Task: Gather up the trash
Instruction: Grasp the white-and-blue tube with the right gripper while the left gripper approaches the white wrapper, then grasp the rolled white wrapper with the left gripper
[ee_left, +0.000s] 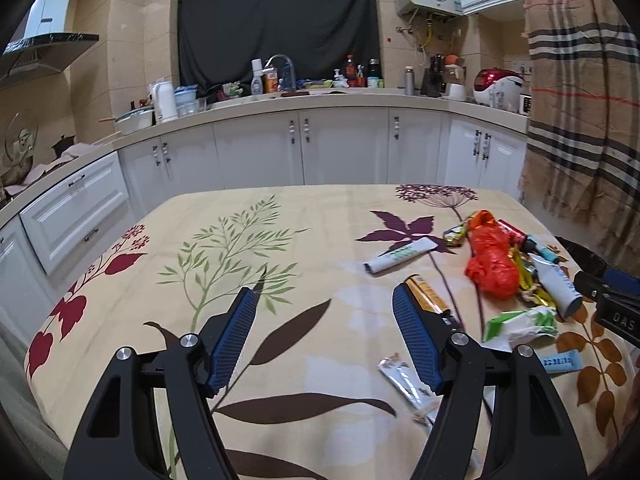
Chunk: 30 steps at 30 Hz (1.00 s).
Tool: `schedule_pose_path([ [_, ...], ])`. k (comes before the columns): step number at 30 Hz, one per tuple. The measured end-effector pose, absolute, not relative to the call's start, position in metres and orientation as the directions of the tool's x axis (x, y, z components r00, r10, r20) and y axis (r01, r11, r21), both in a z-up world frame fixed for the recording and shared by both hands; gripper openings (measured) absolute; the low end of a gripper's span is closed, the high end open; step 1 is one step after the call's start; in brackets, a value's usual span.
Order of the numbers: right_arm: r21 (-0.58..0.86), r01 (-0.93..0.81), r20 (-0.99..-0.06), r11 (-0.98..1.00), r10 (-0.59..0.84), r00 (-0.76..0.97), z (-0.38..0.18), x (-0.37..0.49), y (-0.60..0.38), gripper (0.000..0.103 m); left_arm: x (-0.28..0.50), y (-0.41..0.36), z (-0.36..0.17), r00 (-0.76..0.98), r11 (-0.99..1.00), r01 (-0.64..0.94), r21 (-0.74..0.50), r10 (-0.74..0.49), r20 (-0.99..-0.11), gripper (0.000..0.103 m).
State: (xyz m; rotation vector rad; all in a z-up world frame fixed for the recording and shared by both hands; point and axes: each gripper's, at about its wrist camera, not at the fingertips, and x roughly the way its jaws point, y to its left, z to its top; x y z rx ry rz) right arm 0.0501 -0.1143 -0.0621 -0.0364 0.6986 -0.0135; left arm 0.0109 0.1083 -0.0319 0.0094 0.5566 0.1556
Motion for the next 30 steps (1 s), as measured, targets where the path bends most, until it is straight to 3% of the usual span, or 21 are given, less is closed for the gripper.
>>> schedule_pose_path([
  [3, -0.04, -0.004, -0.681, 0.999, -0.024, 0.732, -0.07, 0.065, -0.112, 0.041, 0.014, 0.112, -0.035, 0.827, 0.987, -0.151, 0.055, 0.157, -0.54, 0.069],
  [6, -0.03, -0.004, -0.714, 1.0, -0.019, 0.7, -0.079, 0.076, -0.112, 0.036, 0.017, 0.117, -0.04, 0.816, 0.987, -0.153, 0.045, 0.152, -0.557, 0.069],
  [9, -0.026, -0.014, -0.733, 1.0, -0.009, 0.681, -0.086, 0.08, -0.113, 0.019, 0.018, 0.117, -0.043, 0.809, 0.988, -0.151, 0.041, 0.148, -0.569, 0.069],
  [13, -0.028, -0.012, -0.739, 1.0, -0.013, 0.674, -0.088, 0.08, -0.117, 0.009, 0.02, 0.114, -0.046, 0.801, 0.989, -0.145, 0.038, 0.14, -0.582, 0.069],
  [30, -0.089, -0.008, -0.611, 0.996, -0.048, 0.79, -0.062, 0.033, -0.136, 0.006, 0.007, 0.076, -0.056, 0.75, 0.993, -0.092, 0.069, 0.115, -0.652, 0.069],
])
